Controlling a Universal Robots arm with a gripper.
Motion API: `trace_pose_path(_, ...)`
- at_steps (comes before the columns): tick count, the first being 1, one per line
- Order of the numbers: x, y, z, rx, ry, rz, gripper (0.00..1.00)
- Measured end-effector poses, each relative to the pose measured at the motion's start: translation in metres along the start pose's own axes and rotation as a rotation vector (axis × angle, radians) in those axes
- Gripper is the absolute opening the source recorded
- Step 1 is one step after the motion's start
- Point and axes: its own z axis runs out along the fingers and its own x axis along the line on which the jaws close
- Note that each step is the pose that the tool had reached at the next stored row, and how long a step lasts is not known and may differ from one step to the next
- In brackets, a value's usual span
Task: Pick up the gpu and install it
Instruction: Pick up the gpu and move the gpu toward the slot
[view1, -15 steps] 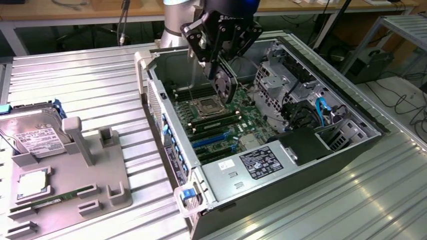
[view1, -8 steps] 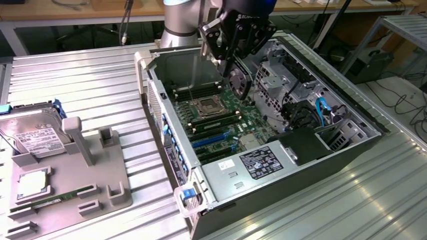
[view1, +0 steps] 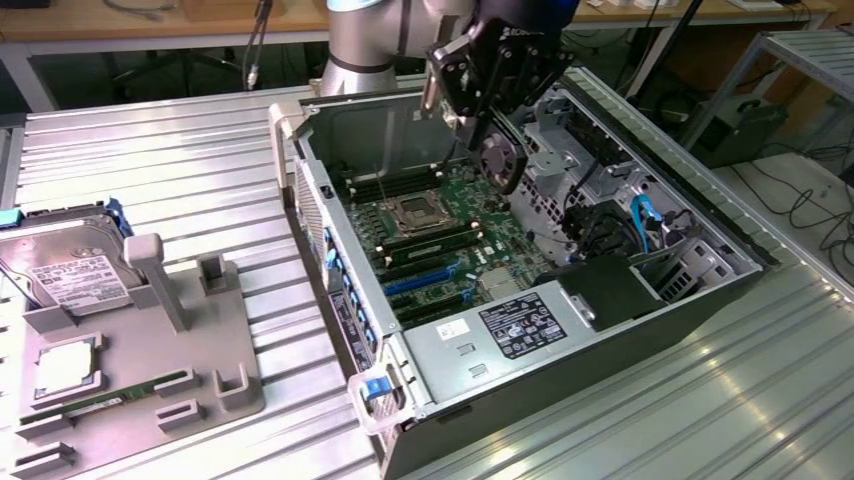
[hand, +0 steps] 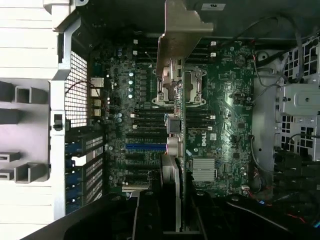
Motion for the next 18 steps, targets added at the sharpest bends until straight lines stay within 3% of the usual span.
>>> trace_pose_path(8,-0.030,-0.0006,0.0010,-0.0002,-0.0041,0.000,0.28)
trace_pose_path(18,-0.030,-0.0006,0.0009,0.0000,-0.0041,0.000,0.28)
